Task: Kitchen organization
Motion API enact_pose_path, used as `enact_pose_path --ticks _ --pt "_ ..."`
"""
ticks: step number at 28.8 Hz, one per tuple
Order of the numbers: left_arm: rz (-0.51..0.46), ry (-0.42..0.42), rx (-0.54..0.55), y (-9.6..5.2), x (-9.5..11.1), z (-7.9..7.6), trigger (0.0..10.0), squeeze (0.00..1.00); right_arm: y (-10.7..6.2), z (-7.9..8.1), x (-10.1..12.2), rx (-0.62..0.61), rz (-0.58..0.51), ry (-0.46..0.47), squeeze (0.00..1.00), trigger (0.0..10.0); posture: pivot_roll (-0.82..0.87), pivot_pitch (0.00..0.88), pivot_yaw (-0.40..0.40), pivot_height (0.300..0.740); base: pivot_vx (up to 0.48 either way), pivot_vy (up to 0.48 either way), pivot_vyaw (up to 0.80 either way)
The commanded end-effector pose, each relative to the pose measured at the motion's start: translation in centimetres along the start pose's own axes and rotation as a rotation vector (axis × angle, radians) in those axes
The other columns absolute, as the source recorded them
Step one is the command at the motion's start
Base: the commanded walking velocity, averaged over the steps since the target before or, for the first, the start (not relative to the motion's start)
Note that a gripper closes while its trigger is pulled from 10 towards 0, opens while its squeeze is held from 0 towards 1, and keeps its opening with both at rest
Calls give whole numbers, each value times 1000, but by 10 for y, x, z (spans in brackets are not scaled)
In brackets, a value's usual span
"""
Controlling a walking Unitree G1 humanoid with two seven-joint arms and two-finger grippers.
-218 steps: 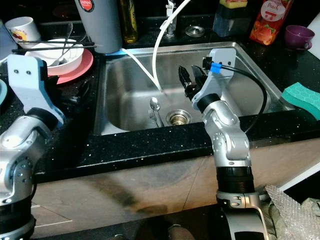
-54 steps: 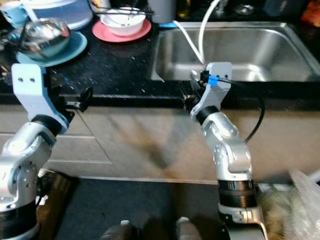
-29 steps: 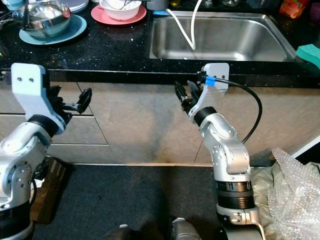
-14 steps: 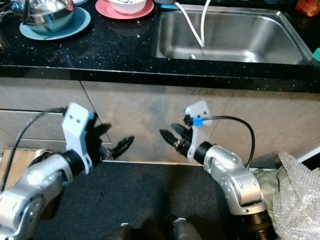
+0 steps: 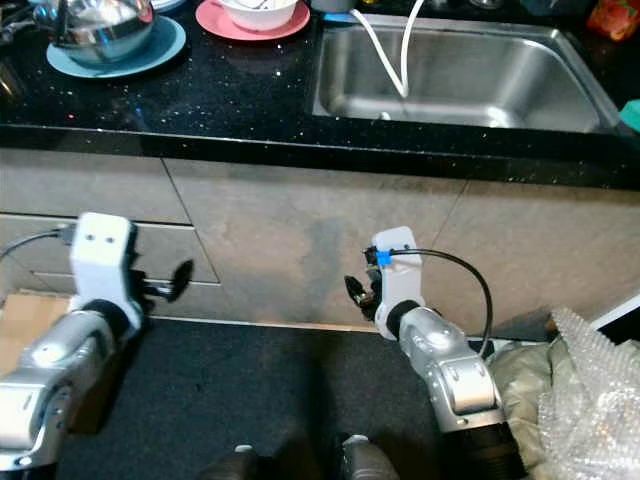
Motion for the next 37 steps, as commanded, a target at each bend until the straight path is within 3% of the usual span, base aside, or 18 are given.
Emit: enact_pose_path --ticks 1,9,11,13,16,21,24,27,29,36,37 --pt "-11 -7 28 -3 0 2 10000 0 -3 -7 5 -28 -26 3 0 10000 42 141 -35 740 0 0 0" --pt "-87 33 27 -1 17 6 10000 0 -3 5 26 7 -92 -8 0 10000 41 136 -35 740 0 0 0" --pt "-101 48 31 -2 21 7 10000 0 -6 18 50 72 -179 0 0 10000 40 131 -34 740 0 0 0" --pt "-103 51 33 -3 21 8 10000 0 -7 22 57 94 -205 6 0 10000 39 130 -33 740 0 0 0" --pt "-110 63 52 -4 26 13 10000 0 -15 37 85 200 -306 84 0 10000 40 125 -33 740 0 0 0" --pt "-160 66 169 -5 49 41 10000 0 -25 55 127 320 -444 88 0 10000 46 125 -39 740 0 0 0" --pt "-178 69 187 -5 55 46 10000 0 -24 54 134 310 -466 90 0 10000 49 125 -43 740 0 0 0" --pt "-251 71 228 -3 80 59 10000 0 -15 41 148 186 -524 85 0 10000 57 128 -50 740 0 0 0" --pt "-283 67 230 -3 88 60 10000 0 -12 37 150 153 -533 88 0 10000 61 130 -52 740 0 0 0" --pt "-377 63 210 -1 109 53 10000 0 -7 20 151 32 -547 63 0 10000 61 131 -43 740 0 0 0" --pt "-406 62 174 1 113 46 10000 0 -7 11 151 -19 -554 60 0 10000 61 131 -40 740 0 0 0"
Point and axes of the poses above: a point about 5 cm out from each wrist's last joint towards the gripper, its own y axis pointing out of the wrist towards the gripper, its own x axis along the axis of the wrist's last joint, z = x × y, the point moved 5 cm from there along y, pointing out of the wrist towards the gripper, and after that the axes turned 9 degrees about y, right-handed, at the moved point
